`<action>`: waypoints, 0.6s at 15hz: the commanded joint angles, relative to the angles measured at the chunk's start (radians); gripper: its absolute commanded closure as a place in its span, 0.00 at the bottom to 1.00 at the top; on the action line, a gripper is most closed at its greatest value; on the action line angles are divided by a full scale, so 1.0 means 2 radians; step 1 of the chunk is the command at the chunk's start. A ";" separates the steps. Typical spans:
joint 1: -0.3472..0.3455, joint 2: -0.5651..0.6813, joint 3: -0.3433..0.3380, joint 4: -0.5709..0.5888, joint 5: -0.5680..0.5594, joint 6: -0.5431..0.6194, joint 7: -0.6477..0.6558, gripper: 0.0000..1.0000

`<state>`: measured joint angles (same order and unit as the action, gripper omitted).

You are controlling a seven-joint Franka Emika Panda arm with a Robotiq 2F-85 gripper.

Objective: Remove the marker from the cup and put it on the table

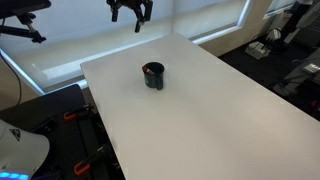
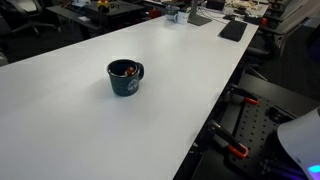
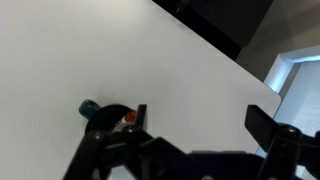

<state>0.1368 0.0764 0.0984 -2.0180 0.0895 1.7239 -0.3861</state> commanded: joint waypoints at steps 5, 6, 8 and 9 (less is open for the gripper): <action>-0.005 0.010 0.006 0.005 -0.003 -0.009 0.002 0.00; -0.005 0.012 0.006 0.005 -0.008 -0.011 0.005 0.00; -0.007 0.016 0.005 0.003 -0.007 -0.010 0.003 0.00; -0.007 0.019 0.005 0.002 -0.007 -0.011 0.000 0.00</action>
<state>0.1344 0.1018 0.0984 -2.0169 0.0854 1.7217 -0.3870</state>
